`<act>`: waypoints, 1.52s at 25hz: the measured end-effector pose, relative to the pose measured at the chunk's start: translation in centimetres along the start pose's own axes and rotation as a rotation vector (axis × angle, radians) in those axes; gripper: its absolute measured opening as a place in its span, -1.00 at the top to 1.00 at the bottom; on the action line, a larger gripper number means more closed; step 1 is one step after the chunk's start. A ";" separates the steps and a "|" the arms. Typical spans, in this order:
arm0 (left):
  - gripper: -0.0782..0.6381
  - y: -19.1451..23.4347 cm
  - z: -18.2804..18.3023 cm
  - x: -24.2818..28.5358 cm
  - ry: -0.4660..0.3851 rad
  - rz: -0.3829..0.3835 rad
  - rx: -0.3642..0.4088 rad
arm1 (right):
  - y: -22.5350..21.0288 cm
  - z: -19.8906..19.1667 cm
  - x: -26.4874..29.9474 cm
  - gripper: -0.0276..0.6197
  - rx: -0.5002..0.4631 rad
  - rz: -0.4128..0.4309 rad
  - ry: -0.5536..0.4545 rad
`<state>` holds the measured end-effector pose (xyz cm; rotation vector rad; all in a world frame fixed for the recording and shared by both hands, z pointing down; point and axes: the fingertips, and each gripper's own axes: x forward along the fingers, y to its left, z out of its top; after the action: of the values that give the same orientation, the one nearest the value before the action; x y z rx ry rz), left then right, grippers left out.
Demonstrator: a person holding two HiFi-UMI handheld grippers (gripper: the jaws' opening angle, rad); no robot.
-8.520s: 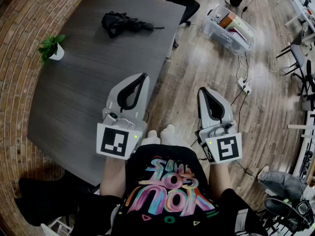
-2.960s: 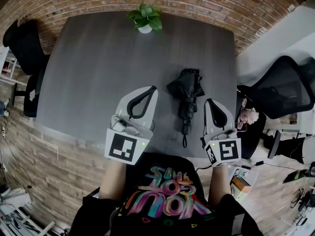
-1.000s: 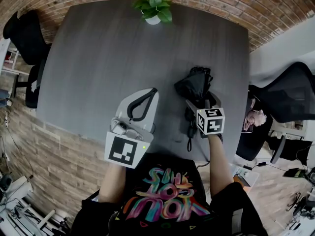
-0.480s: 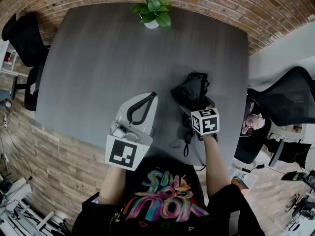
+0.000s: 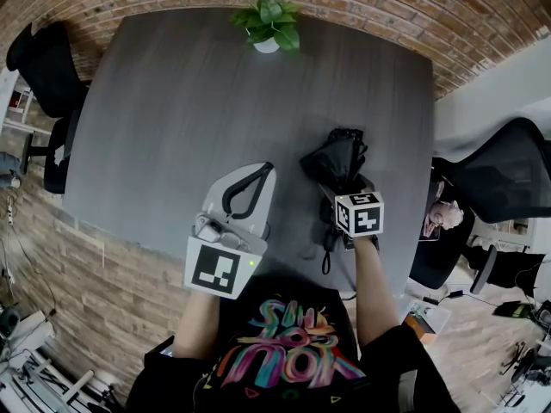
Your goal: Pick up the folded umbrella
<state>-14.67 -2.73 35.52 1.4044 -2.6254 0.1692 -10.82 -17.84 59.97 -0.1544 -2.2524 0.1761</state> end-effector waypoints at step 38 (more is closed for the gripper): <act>0.81 -0.9 4.1 -2.4 -0.110 -0.020 0.033 | 4.7 7.1 -10.5 0.05 0.006 0.036 -0.335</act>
<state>-12.98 -1.93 31.07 1.4910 -2.7073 0.1364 -9.47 -15.55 46.71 -0.1727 -2.5828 0.2422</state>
